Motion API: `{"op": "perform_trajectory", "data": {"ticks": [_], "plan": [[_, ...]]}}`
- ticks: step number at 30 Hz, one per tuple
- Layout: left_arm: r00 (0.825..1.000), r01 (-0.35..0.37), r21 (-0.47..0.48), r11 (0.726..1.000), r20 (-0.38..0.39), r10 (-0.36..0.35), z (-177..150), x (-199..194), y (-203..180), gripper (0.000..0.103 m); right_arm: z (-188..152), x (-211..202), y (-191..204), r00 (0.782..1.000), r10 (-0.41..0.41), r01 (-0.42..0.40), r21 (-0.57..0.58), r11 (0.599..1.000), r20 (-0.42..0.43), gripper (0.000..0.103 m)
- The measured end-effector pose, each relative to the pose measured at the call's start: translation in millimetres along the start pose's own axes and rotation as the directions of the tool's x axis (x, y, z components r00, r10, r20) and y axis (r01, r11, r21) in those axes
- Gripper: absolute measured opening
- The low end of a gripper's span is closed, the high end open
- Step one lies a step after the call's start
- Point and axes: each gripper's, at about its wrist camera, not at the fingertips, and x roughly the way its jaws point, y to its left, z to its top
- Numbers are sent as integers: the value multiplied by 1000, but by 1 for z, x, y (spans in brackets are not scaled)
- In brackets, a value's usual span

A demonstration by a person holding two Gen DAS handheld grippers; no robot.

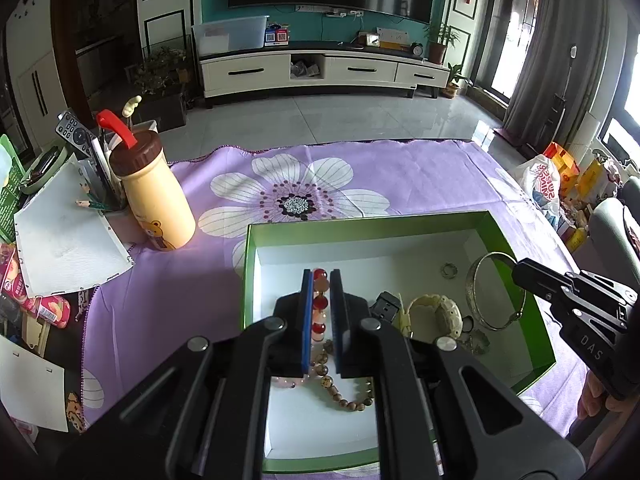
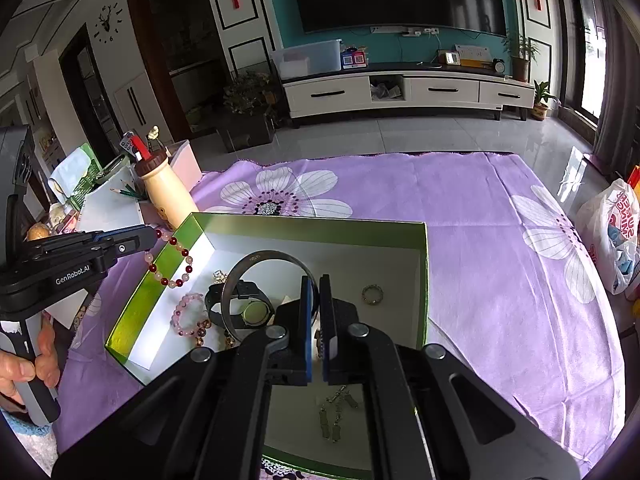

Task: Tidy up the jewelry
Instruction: 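Carry the silver bangle and red bead bracelet over the green box with both tools, then lower the red bead bracelet and silver bangle into the box with both tools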

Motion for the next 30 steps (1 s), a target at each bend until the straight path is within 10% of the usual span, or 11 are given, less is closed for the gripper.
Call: {"op": "perform_trajectory", "data": {"ticks": [30], "plan": [[999,-12,-13,1000,-45,11,9,28,4,8,-5,24,-20,999,-11,15,68,998,-49,3]]}}
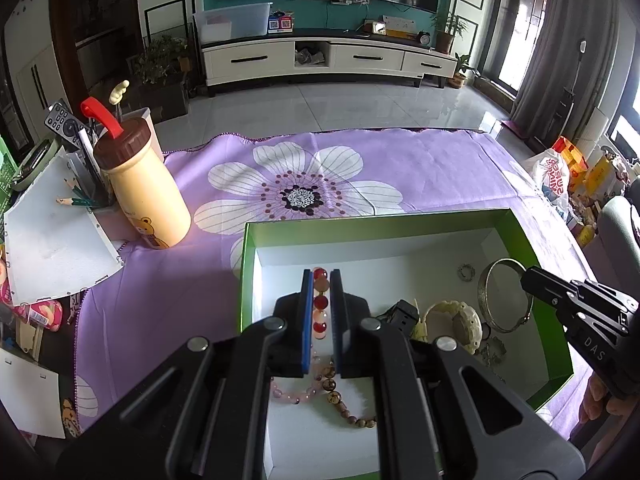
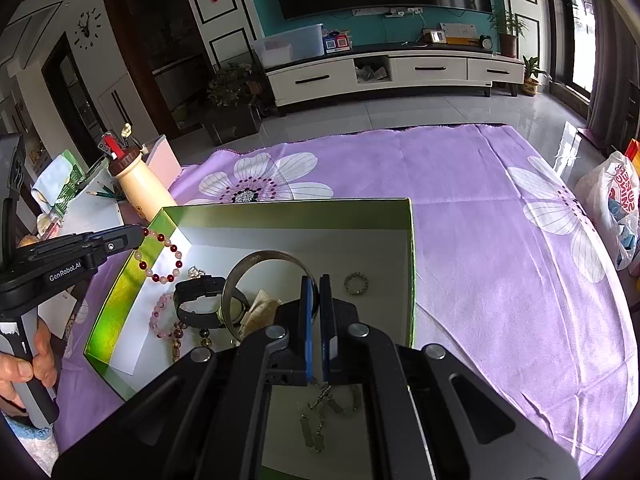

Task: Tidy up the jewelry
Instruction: 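Lower the red bead bracelet and silver bangle into the box with both tools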

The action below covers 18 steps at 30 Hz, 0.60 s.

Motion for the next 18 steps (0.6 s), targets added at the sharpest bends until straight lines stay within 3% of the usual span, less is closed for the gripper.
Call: {"op": "perform_trajectory", "data": {"ticks": [18], "plan": [[1000,18,1,1000,-16,-18,13,16,-8,8,7,22,-5,998,-44,45,17,999,-40,3]]}}
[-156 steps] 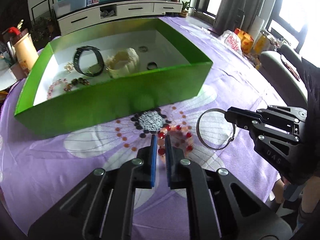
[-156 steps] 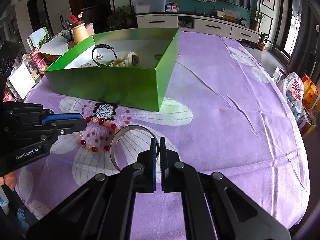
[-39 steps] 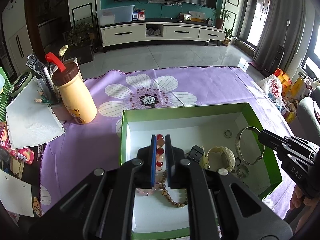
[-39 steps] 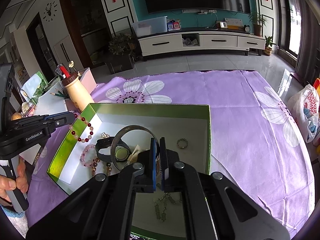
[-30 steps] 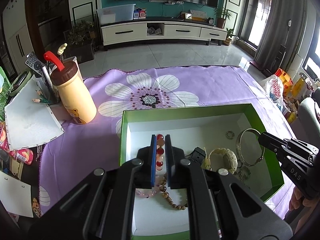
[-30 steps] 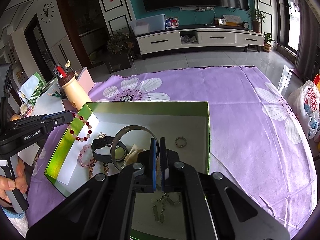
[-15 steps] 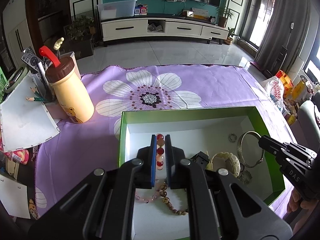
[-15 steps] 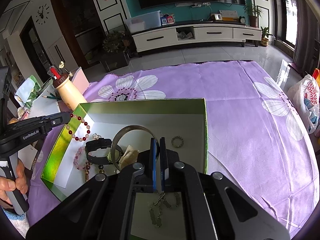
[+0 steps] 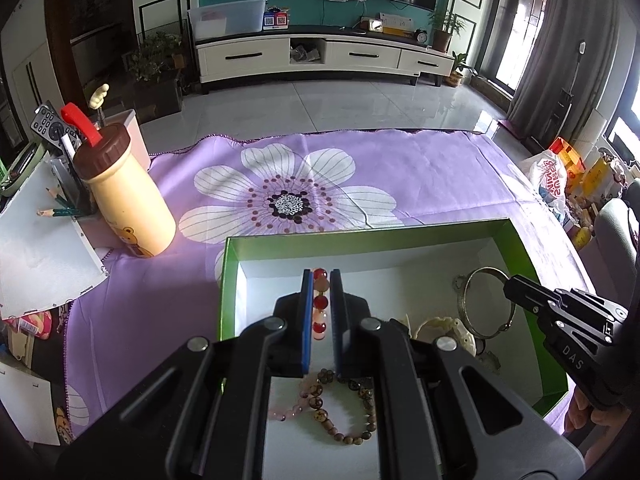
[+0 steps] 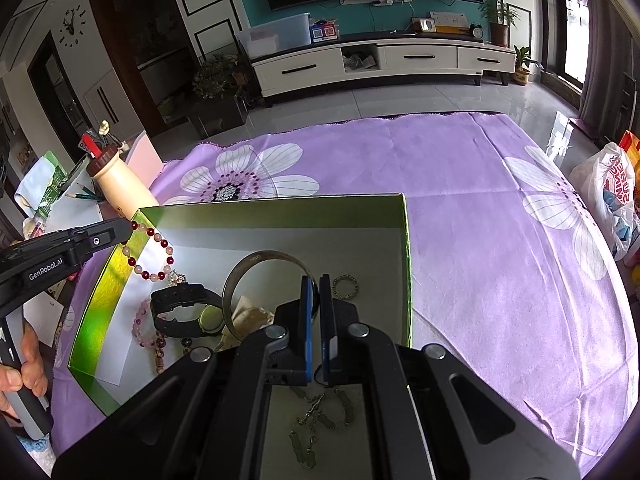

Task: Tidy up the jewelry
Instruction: 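Lower the red bead bracelet and silver bangle into the box with both tools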

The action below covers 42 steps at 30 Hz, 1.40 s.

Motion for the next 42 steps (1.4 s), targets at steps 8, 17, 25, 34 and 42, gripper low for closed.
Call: {"op": "perform_trajectory", "data": {"ticks": [8,17,25,34,42], "plan": [[999,6,12,1000,-33,-5,-3,14,-7,8,3,8,2,1000,-19,19,-5,1000,-20,3],[999,5,37,999,-45,-3,-2,24,-15,8,6,16,1,999,-28,28,0,1000,-41,3],[997,3,56,998,-73,1,-5,35,-20,8,6,22,-1,996,-52,52,-5,999,-69,3],[996,-8,71,997,-84,14,-6,39,-26,8,8,25,-4,994,-60,60,1,998,-89,3],[994,-17,81,997,-102,25,-8,45,-28,8,8,28,-6,993,-55,56,9,998,-103,3]]}}
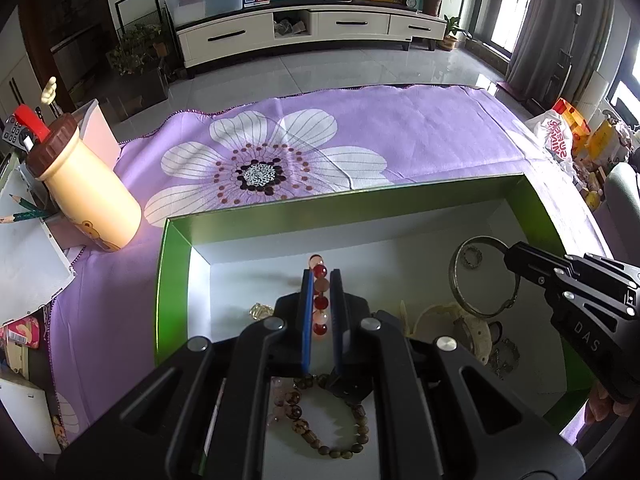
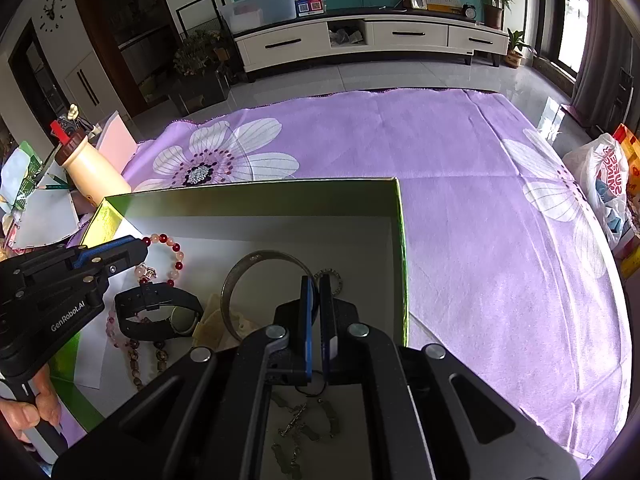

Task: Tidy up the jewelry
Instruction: 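Lower the red bead bracelet and silver bangle into the box with both tools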

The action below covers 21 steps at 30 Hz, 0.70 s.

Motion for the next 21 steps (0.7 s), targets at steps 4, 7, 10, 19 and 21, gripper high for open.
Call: {"op": "perform_trajectory", "data": {"ticks": [4,7,10,19,21], "plan": [[1000,-3,4,1000,-6,3,0,2,1,8,2,2,1,1000,-1,1,-4,1000,-7,3],[1000,-6,1,1000,-9,6,-1,2,1,8,2,2,1,1000,-2,2,-4,1000,-9,3],[1000,-10,3,1000,-12,10,-1,3,1,8,2,2,1,1000,0,0,-3,1000,-10,3],[1000,-15,-1,1000,-17,15,-2,5,3,8,4,4,2,1000,0,0,-5,1000,-11,3],[1000,-14,-5,1000,-19,14,-2,4,4,8,4,4,2,1000,-1,1,-6,1000,-10,3]]}}
